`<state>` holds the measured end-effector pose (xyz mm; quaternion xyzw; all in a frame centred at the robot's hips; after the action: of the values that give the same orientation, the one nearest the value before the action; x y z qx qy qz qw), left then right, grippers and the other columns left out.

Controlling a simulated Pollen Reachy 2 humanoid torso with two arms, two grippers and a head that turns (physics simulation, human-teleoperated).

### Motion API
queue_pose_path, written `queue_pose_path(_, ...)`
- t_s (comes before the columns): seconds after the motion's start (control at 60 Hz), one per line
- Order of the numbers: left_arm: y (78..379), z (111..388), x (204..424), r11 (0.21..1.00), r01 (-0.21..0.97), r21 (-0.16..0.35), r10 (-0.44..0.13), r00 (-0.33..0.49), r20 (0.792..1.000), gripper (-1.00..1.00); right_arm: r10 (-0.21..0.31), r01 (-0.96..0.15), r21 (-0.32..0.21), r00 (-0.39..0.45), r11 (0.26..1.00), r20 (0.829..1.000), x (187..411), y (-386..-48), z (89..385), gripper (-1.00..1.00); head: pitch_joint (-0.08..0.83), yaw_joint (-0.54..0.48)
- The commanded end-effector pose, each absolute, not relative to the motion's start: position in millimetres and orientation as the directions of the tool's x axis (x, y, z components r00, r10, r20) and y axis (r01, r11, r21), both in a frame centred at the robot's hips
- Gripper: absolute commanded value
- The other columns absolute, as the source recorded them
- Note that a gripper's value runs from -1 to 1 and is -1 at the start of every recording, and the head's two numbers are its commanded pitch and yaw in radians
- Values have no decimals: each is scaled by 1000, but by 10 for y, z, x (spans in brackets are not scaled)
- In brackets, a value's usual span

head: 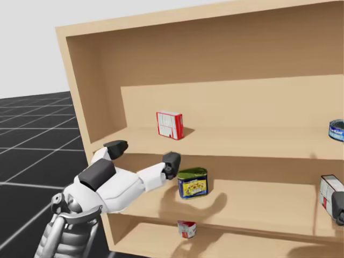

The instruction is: Find the gelatin box on the shelf and bring it to me.

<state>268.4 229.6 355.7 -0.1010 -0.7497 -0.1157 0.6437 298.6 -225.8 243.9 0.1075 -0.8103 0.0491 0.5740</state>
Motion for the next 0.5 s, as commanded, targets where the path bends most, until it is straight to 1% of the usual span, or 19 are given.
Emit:
queue_pose_path(0.017, 2299, 3689, 2837, 964, 266, 25, -8, -63, 998, -1000, -124, -233, 50, -315, 971, 941, 2987, -2240, 2430, -1000, 188, 301)
queue_pose_path(0.15, 2312, 3689, 3070, 969, 248, 1, 13, -57, 998, -1000, -125, -230, 51, -318, 972, 940, 2985, -2244, 2431, -1000, 195, 302)
queue_pose_path(0.167, 2310, 3691, 3117, 968, 252, -8, 22, -51, 998, -1000, -124, -229, 51, -318, 972, 940, 2984, -2244, 2431, -1000, 196, 302)
queue_pose_path(0.217, 2308, 3695, 3206, 970, 242, -9, 20, -43, 999, -1000, -124, -229, 51, -318, 972, 940, 2985, -2243, 2431, -1000, 198, 302)
queue_pose_path(0.233, 2306, 3701, 3274, 971, 239, -15, 27, -46, 999, -1000, -125, -229, 51, -318, 972, 940, 2984, -2243, 2431, -1000, 198, 301)
queue_pose_path(0.267, 2302, 3703, 3316, 970, 244, -24, 34, -37, 999, -1000, -125, -229, 52, -318, 972, 940, 2983, -2244, 2432, -1000, 198, 301)
queue_pose_path(0.367, 2273, 3726, 3492, 972, 236, -21, 29, -31, 999, -1000, -139, -231, 66, -313, 971, 940, 2978, -2257, 2444, -1000, 200, 298)
queue_pose_path(0.5, 2232, 3768, 3685, 974, 227, -25, 32, -31, 999, -1000, -142, -232, 70, -311, 970, 940, 2974, -2263, 2448, -1000, 204, 296)
